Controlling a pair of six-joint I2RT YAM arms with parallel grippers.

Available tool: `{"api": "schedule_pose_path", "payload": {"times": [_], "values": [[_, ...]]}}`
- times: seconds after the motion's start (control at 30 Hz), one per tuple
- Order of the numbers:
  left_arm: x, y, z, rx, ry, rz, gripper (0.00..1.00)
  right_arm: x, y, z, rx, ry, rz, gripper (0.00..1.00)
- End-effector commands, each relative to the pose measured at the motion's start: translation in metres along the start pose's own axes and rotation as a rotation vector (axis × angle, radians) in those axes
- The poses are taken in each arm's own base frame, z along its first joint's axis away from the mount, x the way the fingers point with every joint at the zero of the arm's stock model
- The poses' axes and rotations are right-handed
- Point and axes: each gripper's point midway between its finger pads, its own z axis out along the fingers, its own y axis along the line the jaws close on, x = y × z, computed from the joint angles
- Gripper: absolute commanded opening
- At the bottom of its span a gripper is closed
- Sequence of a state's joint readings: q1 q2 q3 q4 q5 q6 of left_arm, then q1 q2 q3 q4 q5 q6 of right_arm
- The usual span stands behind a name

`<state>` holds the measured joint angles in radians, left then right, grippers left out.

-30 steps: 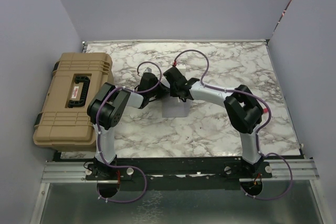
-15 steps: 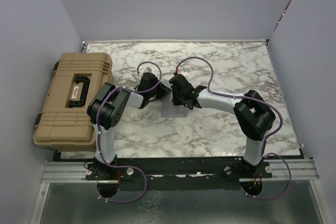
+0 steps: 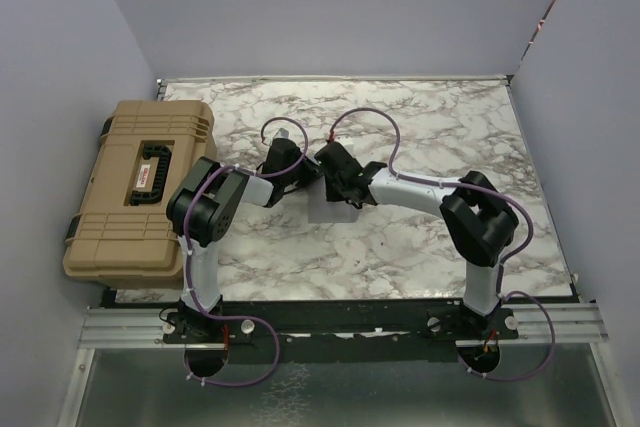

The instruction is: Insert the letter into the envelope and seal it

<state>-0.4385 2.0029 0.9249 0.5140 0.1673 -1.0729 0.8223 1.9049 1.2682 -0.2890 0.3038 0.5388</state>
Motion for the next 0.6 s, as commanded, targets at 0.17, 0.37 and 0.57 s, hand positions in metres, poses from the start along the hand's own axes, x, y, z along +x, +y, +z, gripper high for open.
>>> {"api": "schedule_pose_path", "payload": {"times": [0.17,0.37,0.57], "values": [[0.039,0.115,-0.008,-0.359,0.099,0.017,0.0,0.002,-0.037,0.041,0.166,0.061,-0.041,0.0],[0.038,0.118,-0.008,-0.367,0.094,0.019,0.0,-0.01,-0.045,0.056,0.205,0.057,-0.011,0.0],[0.037,0.118,-0.008,-0.372,0.087,0.014,0.0,0.002,-0.037,0.037,0.14,0.094,-0.023,0.0]]}}
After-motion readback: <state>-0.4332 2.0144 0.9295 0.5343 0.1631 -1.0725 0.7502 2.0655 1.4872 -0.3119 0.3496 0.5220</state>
